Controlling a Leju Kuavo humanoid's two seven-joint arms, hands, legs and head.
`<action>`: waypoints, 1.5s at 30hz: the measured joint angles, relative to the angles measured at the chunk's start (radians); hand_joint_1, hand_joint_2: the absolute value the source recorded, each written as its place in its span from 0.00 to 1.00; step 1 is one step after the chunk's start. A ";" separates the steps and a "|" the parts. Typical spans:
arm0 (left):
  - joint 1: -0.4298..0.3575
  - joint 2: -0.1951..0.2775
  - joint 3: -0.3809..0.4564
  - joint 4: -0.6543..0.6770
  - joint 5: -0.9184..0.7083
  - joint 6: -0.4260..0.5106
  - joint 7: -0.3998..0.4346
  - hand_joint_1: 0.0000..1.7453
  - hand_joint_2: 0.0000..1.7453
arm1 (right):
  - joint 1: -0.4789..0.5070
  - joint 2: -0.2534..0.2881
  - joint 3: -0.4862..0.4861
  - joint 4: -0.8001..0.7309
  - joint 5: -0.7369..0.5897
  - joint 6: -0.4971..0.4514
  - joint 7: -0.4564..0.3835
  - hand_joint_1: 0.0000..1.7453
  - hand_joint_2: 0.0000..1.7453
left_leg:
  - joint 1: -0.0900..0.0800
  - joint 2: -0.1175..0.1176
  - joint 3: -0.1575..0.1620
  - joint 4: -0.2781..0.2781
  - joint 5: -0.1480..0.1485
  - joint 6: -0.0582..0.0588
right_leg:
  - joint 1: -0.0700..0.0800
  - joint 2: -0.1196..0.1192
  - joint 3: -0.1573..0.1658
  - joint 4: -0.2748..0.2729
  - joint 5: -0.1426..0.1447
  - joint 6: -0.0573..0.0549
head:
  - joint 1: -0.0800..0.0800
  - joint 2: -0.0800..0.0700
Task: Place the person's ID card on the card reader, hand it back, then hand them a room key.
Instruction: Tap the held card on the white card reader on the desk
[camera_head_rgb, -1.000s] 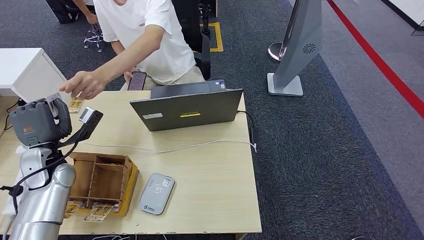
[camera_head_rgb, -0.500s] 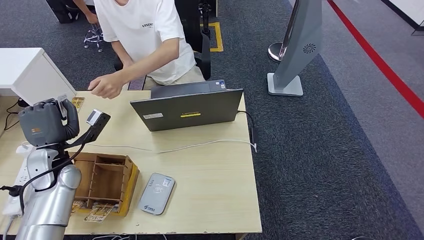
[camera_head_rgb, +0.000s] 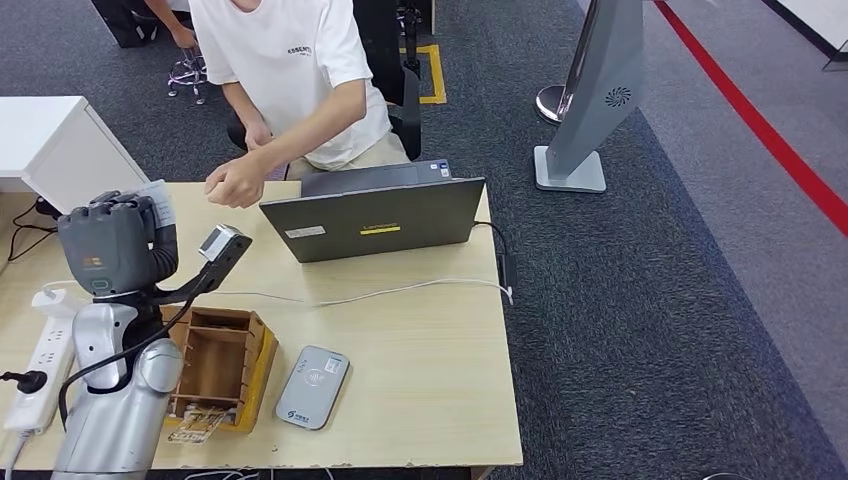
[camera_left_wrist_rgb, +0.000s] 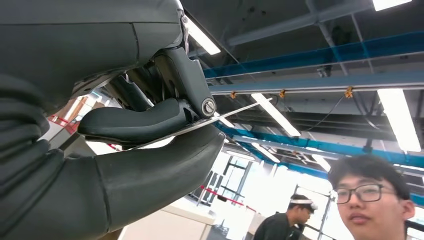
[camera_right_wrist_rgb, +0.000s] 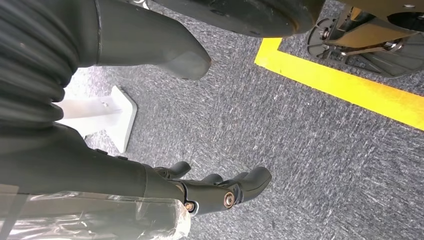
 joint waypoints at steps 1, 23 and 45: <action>0.003 -0.002 -0.005 -0.010 0.000 -0.002 0.001 1.00 1.00 | 0.000 0.000 0.000 0.000 -0.001 0.000 -0.001 0.00 1.00 | 0.000 0.000 0.000 0.000 0.000 0.000 | 0.000 0.000 0.000 0.000 0.000 0.000 | 0.000 0.000; 0.143 0.012 -0.217 -0.269 -0.042 -0.064 0.037 1.00 1.00 | 0.001 0.000 -0.044 0.000 -0.034 -0.010 -0.007 0.00 1.00 | 0.000 0.000 0.000 0.000 0.000 0.000 | 0.000 0.000 0.000 0.000 0.000 0.000 | 0.000 0.000; 0.236 0.048 -0.331 -0.276 -0.042 -0.154 0.069 1.00 1.00 | 0.001 0.000 -0.072 0.000 -0.045 -0.016 -0.013 0.00 1.00 | 0.000 0.000 0.000 0.000 0.000 0.000 | 0.000 0.000 0.000 0.000 0.000 0.000 | 0.000 0.000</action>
